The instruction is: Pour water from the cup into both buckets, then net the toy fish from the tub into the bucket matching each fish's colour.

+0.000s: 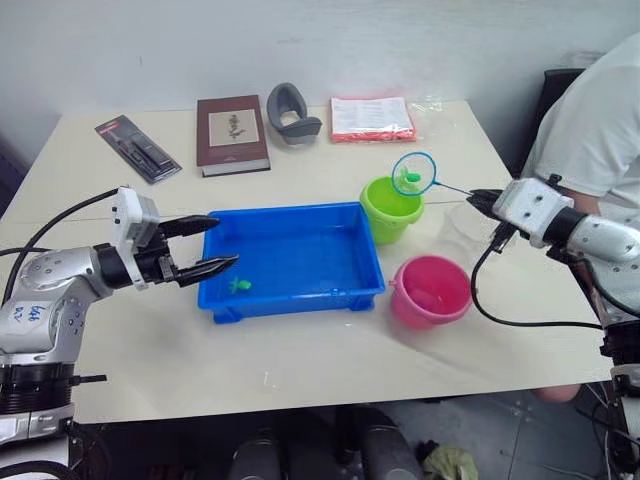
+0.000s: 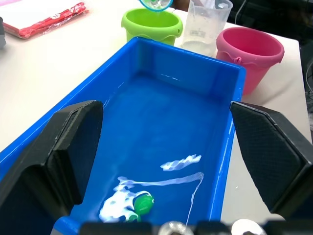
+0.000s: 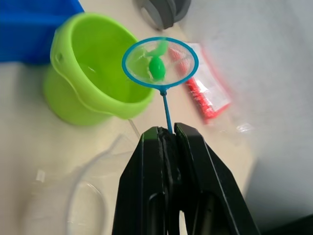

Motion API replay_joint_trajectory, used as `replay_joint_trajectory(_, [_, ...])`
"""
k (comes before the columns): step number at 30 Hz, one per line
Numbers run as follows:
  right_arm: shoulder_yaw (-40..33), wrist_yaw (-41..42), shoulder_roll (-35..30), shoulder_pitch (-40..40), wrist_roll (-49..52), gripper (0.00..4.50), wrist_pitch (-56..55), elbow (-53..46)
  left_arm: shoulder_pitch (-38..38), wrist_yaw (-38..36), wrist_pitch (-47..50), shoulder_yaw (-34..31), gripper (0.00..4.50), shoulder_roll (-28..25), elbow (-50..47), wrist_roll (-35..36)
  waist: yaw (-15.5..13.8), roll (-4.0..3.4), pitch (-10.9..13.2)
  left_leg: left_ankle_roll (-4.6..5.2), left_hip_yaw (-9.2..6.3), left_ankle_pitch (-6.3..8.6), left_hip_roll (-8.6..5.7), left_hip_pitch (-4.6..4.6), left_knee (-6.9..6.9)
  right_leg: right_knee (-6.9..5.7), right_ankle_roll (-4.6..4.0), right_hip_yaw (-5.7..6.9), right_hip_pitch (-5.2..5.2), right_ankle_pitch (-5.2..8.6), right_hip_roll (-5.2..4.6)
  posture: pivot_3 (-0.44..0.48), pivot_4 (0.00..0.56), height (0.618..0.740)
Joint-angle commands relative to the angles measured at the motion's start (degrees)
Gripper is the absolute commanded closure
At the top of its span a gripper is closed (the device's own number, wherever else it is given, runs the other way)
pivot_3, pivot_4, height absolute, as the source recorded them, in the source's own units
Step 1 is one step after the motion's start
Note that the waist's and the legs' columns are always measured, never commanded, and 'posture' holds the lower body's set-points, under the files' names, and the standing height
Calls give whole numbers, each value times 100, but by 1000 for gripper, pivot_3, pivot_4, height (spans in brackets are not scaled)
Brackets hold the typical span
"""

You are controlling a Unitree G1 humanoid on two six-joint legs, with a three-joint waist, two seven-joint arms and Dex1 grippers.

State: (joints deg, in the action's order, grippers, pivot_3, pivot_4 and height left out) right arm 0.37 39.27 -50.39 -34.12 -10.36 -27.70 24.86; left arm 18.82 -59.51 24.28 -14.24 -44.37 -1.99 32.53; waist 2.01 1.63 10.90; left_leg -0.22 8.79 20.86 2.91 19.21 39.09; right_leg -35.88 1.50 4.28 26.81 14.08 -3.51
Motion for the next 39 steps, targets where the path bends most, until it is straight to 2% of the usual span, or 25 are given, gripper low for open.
replay_joint_trajectory(1, [120, -1075, -298, -129, -1019, 4500, -1313, 302, -156, 75, -105, -205, 55, 25, -325, 87, -5, 0, 0, -3, 0, -2, 0, 0, 0, 0, 0, 0, 0, 0, 0, 0, 150, 740])
replay_joint_trajectory(5, [368, -1944, -444, -170, -1878, 4500, -1981, 585, -297, 149, -150, -177, 55, 102, -487, 54, -6, 0, 0, -8, 0, -6, 0, -2, 1, -4, 0, -4, 0, 0, 0, 0, 150, 740])
replay_joint_trajectory(8, [445, -2485, -465, -225, -2264, 4500, -2171, 654, -257, 219, -215, -173, 55, 173, -488, 48, -6, 0, 0, -10, 0, -8, 1, -3, 1, -4, -1, -6, 0, 0, 1, 0, 150, 740])
replay_joint_trajectory(12, [620, -3633, -578, -497, -3362, 4500, -2142, 523, -225, 246, -301, -151, 55, 212, -493, 35, 32, 0, 0, -13, 1, -11, 2, -4, 1, -6, -1, -9, 0, 0, 3, 0, 150, 740])
replay_joint_trajectory(21, [1012, -4300, -642, -624, -3715, 4500, -2171, 921, -229, 312, -381, -139, 55, 279, -563, 37, 57, 0, 0, -14, 0, -14, 3, -3, 1, -6, -2, -13, 0, 1, 6, 0, 150, 740])
replay_joint_trajectory(24, [1157, -4442, -688, -726, -3712, 4500, -2572, 1024, -246, 318, -388, -154, 55, 266, -571, 47, 78, 0, 0, -13, 0, -14, 3, -3, 1, -7, -1, -15, 0, 1, 6, 0, 150, 740])
replay_joint_trajectory(26, [1075, -4603, -690, -998, -3705, 4500, -2220, 1311, -244, 334, -404, -181, 55, 264, -546, 50, 103, 0, 0, -14, 0, -15, 3, -3, 1, -7, -2, -15, 0, 1, 7, 0, 150, 740])
replay_joint_trajectory(30, [1395, -4462, -723, -948, -3725, 4500, -2659, 1211, -278, 335, -403, -144, 55, 266, -587, 38, 122, -1, 0, -14, 0, -17, 5, -4, 0, -7, -1, -18, 0, 1, 11, 0, 150, 740])
replay_joint_trajectory(33, [1273, -4615, -713, -1112, -3730, 4500, -2208, 1385, -265, 403, -388, -181, 55, 300, -613, 73, 127, -1, 1, -18, 0, -17, 10, -4, 0, -7, -2, -19, 0, 1, 16, 0, 150, 740])
replay_joint_trajectory(39, [1362, -4486, -710, -838, -3594, 4500, -2296, 1010, -318, 464, -368, -200, 55, 285, -663, 83, 119, -1, 1, -18, 0, -18, 9, -5, 1, -8, -2, -22, 0, 1, 16, 0, 150, 740])
